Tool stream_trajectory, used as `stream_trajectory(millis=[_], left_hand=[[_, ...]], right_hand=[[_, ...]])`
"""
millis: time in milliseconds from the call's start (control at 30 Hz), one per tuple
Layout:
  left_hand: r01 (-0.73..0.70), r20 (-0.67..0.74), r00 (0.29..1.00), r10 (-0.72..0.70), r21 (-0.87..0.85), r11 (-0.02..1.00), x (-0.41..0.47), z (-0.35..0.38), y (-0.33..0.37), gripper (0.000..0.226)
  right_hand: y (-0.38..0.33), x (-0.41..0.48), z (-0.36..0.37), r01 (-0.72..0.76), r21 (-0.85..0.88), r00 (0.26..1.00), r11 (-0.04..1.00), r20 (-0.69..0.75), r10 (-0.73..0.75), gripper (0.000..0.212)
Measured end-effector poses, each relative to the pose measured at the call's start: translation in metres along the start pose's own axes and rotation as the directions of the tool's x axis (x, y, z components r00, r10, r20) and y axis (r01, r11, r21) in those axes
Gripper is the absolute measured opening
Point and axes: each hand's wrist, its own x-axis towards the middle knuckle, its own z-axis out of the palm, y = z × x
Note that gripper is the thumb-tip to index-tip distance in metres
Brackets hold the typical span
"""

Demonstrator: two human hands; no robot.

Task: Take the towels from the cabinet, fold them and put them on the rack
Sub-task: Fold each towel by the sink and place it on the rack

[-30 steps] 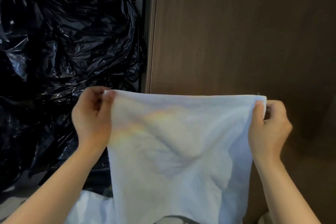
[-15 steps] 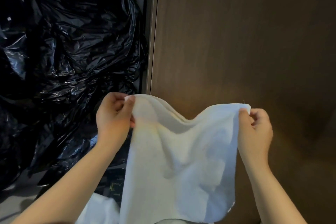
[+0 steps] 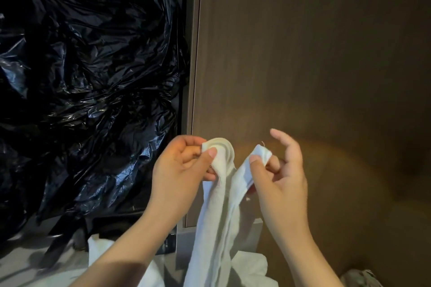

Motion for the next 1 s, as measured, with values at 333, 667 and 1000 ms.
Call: stream_trajectory(millis=[333, 667, 1000], left_hand=[[0.051, 0.088, 0.995, -0.048, -0.035, 0.998, -0.014, -0.004, 0.007, 0.013], [-0.019, 0.124, 0.992, 0.023, -0.033, 0.999, -0.017, -0.009, 0.013, 0.021], [-0.089, 0.227, 0.971, 0.072, 0.067, 0.994, -0.015, -0.013, 0.022, 0.018]], right_hand=[[-0.005, -0.004, -0.004, -0.063, 0.052, 0.938, 0.997, 0.345, 0.041, 0.011], [-0.007, 0.008, -0.010, -0.088, 0.101, 0.901, 0.991, 0.432, 0.036, 0.015], [-0.010, 0.016, -0.010, 0.109, -0.092, 0.928, 0.990, 0.367, -0.068, 0.021]])
